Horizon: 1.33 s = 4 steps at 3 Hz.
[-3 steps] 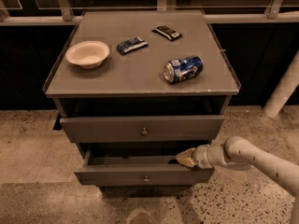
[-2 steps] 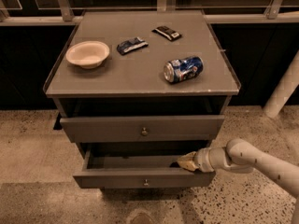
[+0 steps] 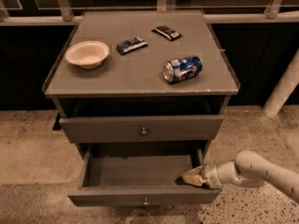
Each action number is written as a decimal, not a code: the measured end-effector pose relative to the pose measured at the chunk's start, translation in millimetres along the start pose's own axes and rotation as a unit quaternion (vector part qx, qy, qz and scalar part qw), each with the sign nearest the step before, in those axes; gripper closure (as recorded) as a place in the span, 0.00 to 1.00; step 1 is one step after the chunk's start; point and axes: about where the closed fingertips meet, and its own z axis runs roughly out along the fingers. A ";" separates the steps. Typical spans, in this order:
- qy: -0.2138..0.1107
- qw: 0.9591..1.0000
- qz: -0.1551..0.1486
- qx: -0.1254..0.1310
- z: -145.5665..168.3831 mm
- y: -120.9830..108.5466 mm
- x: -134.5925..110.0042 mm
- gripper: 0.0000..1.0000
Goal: Open middle drawer
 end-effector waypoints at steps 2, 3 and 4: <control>-0.044 0.999 -0.024 0.019 -23.0 -11.2 -21.1 1.00; -0.111 0.989 -0.076 0.057 -64.9 -24.5 -67.5 1.00; -0.113 0.989 -0.082 0.056 -63.5 -23.3 -70.3 0.82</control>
Offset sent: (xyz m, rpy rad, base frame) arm 0.0455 -0.0489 0.0673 0.0867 -0.2664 -0.0877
